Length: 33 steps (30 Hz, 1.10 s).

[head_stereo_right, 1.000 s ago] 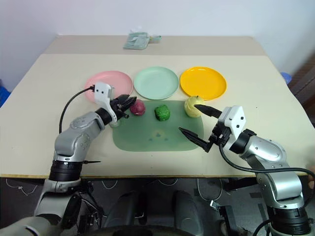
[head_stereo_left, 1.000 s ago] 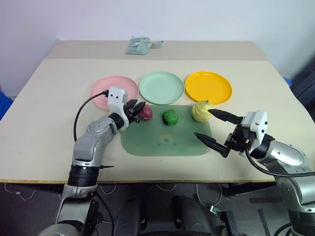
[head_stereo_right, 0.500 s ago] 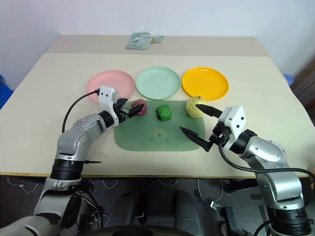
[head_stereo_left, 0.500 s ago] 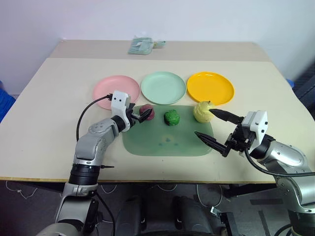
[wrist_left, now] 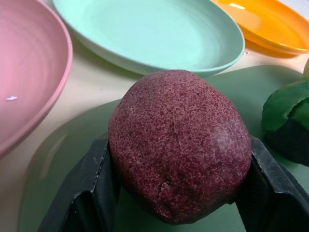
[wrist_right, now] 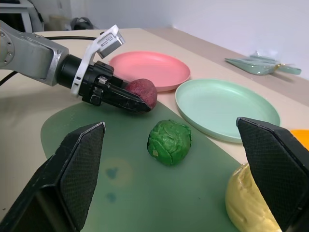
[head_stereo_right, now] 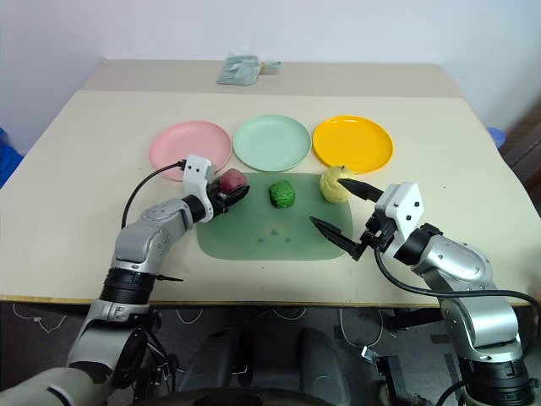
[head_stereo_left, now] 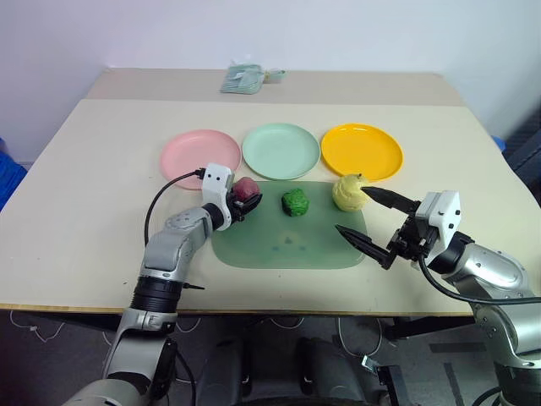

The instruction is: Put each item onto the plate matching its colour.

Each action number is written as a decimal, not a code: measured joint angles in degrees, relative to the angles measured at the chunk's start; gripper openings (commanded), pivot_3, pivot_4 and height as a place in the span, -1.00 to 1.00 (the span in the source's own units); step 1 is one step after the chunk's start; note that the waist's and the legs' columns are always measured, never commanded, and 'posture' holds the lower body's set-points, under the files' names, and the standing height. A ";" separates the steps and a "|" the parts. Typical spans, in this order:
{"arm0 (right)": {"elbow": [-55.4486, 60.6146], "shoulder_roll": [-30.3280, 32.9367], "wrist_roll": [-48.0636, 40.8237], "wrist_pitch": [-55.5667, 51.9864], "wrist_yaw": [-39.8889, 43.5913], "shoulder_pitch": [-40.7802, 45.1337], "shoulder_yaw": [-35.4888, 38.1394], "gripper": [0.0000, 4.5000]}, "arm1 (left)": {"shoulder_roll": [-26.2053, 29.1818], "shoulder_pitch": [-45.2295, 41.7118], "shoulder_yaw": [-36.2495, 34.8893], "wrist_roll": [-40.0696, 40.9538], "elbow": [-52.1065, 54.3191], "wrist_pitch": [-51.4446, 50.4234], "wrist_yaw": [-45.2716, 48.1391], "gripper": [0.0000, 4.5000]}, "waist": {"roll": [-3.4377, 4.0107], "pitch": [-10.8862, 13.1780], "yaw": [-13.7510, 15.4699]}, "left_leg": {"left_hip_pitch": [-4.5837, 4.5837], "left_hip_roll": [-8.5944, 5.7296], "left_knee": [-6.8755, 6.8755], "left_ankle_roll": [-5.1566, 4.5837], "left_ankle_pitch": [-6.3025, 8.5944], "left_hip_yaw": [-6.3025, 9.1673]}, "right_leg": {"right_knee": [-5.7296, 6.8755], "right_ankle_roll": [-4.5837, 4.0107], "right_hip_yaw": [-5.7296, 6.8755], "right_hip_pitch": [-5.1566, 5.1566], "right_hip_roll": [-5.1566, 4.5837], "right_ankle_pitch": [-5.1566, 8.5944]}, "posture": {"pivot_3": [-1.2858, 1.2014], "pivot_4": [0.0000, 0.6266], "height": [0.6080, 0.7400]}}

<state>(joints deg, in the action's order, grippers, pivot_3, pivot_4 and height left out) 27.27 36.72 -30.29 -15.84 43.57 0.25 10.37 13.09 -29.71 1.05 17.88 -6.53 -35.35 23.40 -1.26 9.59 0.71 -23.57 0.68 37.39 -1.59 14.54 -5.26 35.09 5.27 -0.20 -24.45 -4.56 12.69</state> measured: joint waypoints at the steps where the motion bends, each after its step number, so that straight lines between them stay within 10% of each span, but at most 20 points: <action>1: 0.00 -0.08 0.12 0.05 -0.01 -0.01 0.00 1.00 | -0.18 0.00 -0.31 0.00 0.03 0.60 -0.33 0.09 | 0.00 0.00 0.00 | 0.00 0.00 0.00 0.00 0.00 0.00 | 0.00 0.00 0.00 0.00 0.00 0.00 | 0.03 -0.52 1.00; 10: -0.90 -0.63 0.87 1.58 0.30 1.40 -1.15 1.00 | -3.44 -6.98 -11.94 0.29 -3.69 6.82 -13.29 0.09 | -0.03 0.02 0.04 | -0.09 0.00 0.11 0.00 0.00 0.16 | 0.00 0.02 0.18 0.03 -0.01 -0.01 | 0.03 -0.52 1.00; 14: -2.38 -0.86 1.13 1.74 0.51 2.97 -2.09 1.00 | -3.62 -9.52 -16.27 1.43 -6.94 7.58 -16.48 0.96 | -0.03 0.02 0.02 | -0.11 -0.02 0.10 0.00 0.00 0.16 | 0.00 0.06 0.24 0.03 0.07 -0.04 | 0.03 -0.52 1.00; 33: -1.45 -1.97 2.13 2.06 -1.54 1.07 -2.06 1.00 | -1.35 -4.53 0.15 4.25 -0.01 2.46 4.23 0.99 | -0.02 0.01 0.06 | -0.53 -0.04 0.57 -0.09 0.06 0.49 | 0.05 0.02 0.48 0.01 -0.07 -0.02 | 0.03 -0.52 1.00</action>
<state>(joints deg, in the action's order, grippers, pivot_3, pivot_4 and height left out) 25.83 34.75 -28.17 -13.77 42.03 1.32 8.31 11.74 -34.24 1.21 22.13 -6.54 -32.89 27.63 -1.28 9.60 0.77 -24.10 0.64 37.97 -1.68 14.59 -4.77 35.14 5.29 0.28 -24.45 -4.64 12.67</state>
